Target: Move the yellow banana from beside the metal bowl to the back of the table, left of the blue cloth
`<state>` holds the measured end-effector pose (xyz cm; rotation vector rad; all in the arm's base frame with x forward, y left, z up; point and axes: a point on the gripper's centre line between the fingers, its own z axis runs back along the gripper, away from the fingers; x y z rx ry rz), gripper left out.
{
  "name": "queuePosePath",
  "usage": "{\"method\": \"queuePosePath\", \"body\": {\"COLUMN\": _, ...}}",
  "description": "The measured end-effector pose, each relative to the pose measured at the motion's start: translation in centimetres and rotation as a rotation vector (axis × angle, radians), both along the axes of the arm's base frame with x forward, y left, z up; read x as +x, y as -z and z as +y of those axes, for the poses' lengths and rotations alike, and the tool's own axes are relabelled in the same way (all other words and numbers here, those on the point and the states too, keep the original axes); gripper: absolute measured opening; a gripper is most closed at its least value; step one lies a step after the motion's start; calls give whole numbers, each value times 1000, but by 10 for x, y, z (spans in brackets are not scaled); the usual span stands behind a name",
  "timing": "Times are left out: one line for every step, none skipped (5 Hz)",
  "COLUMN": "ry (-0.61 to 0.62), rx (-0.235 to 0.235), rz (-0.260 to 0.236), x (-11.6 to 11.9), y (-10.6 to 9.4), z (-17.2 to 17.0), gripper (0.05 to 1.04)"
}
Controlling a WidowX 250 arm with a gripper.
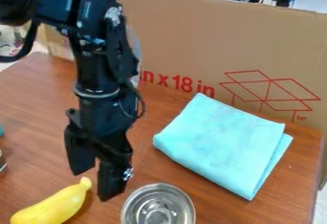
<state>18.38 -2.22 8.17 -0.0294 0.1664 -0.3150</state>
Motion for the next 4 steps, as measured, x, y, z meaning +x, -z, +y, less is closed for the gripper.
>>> {"method": "queuePosePath", "body": {"ry": -43, "rx": 13, "rz": 25, "x": -7, "y": 5, "z": 11, "gripper": 1000}}
{"method": "queuePosePath", "body": {"ry": -97, "rx": 13, "rz": 58, "x": -18, "y": 13, "z": 28, "gripper": 1000}}
{"method": "queuePosePath", "body": {"ry": -89, "rx": 40, "rz": 157, "x": -28, "y": 18, "z": 33, "gripper": 1000}}
{"method": "queuePosePath", "body": {"ry": -61, "rx": 50, "rz": 178, "x": -34, "y": 25, "z": 36, "gripper": 1000}}
